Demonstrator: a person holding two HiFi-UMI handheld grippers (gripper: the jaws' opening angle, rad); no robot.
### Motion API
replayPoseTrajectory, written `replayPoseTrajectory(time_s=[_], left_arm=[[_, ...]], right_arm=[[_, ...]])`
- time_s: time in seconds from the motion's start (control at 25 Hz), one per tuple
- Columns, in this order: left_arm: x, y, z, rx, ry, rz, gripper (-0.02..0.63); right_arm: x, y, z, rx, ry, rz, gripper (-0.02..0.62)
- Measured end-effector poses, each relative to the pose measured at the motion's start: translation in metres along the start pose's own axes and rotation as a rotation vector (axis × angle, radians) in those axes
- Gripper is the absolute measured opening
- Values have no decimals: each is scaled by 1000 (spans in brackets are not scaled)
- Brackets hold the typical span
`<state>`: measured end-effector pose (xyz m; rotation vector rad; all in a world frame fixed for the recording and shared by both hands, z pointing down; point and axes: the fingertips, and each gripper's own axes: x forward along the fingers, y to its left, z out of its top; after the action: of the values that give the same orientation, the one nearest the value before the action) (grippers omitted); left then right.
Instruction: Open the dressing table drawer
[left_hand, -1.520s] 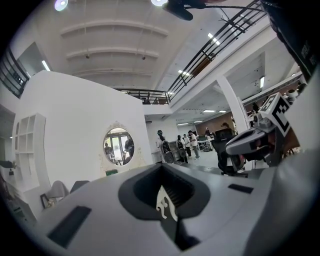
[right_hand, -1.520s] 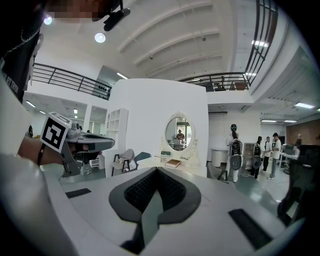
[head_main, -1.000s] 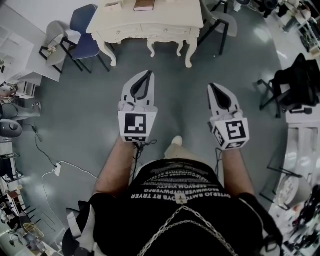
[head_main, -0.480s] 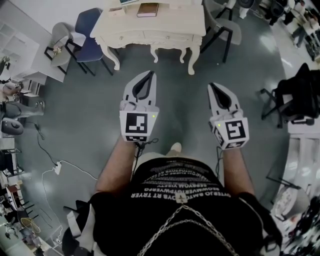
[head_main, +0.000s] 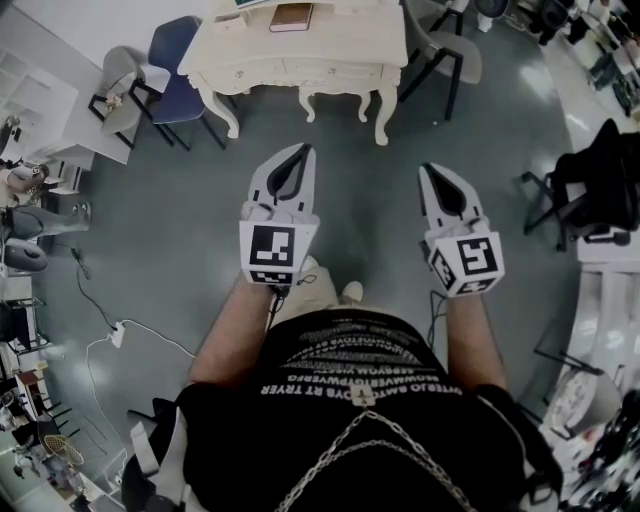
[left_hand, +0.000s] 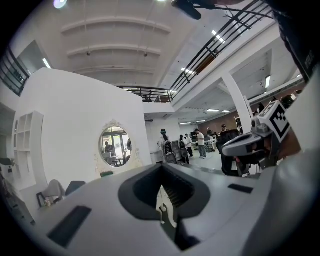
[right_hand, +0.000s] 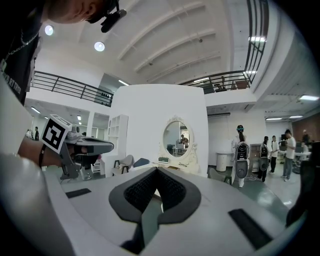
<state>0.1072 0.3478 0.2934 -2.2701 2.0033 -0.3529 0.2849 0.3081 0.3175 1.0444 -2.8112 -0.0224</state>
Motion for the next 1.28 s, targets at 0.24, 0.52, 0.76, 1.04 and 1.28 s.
replayPoseTrajectory(time_s=[0.24,0.52,0.76,1.04,1.28], left_arm=[[1,3,6,0,-10,8,3],[3,7,4,-26,-7,8,3],[-1,17,-5,-31,4,11,4],[11,34,-14,-21,13,19,4],[37,41,-18,-28,29,-1,3]], right_arm=[[0,1,1,13,2,10,2],[3,2,4,11,3,22,2],[15,16,1,10,11,37,2],[38,15,-2,-6,18,38,2],[56,5,3,-21,27,29,2]])
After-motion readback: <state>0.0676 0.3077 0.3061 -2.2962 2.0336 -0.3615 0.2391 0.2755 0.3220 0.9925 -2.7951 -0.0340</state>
